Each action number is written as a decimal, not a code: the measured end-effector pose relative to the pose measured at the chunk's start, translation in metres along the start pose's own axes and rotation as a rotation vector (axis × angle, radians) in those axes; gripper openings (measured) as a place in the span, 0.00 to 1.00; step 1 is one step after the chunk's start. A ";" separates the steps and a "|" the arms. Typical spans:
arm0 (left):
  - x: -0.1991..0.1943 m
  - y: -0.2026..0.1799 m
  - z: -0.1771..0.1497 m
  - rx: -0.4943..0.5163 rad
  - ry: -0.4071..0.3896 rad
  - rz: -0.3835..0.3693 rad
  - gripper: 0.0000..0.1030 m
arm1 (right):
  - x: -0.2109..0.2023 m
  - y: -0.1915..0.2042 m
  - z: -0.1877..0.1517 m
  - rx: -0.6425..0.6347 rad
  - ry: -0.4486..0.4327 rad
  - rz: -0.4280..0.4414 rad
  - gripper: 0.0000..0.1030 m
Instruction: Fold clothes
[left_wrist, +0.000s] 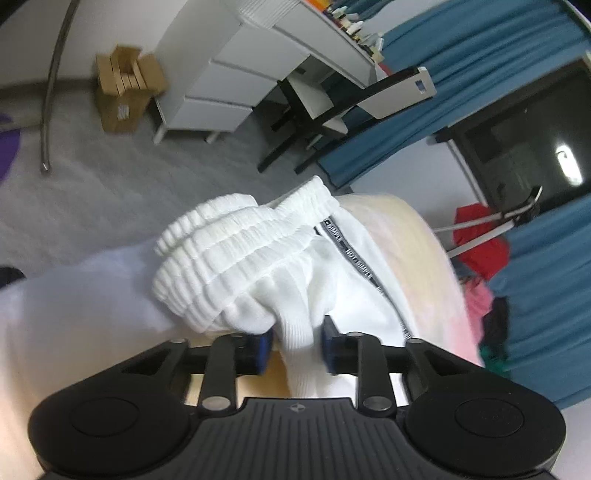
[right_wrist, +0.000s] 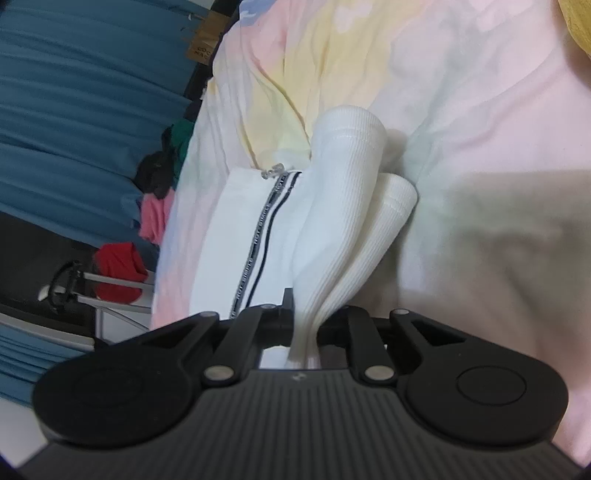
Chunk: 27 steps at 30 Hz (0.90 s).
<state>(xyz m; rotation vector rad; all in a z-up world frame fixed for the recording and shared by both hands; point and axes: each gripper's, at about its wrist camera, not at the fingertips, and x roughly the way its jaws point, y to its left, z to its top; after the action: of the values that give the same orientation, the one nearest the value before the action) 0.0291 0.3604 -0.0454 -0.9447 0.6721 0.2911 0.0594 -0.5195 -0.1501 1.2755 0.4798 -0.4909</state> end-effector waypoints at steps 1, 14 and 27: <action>-0.005 -0.002 -0.004 0.023 -0.002 0.020 0.42 | 0.001 0.003 -0.001 -0.015 0.002 -0.013 0.13; -0.048 -0.073 -0.052 0.438 -0.199 0.210 0.90 | 0.005 0.011 -0.002 -0.028 0.004 -0.063 0.14; -0.037 -0.091 -0.057 0.509 -0.206 0.196 0.90 | 0.020 -0.012 0.011 0.142 0.068 0.111 0.60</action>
<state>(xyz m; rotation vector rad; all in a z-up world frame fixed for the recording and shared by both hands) 0.0243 0.2641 0.0138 -0.3576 0.6084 0.3631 0.0686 -0.5345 -0.1688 1.4506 0.4344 -0.3949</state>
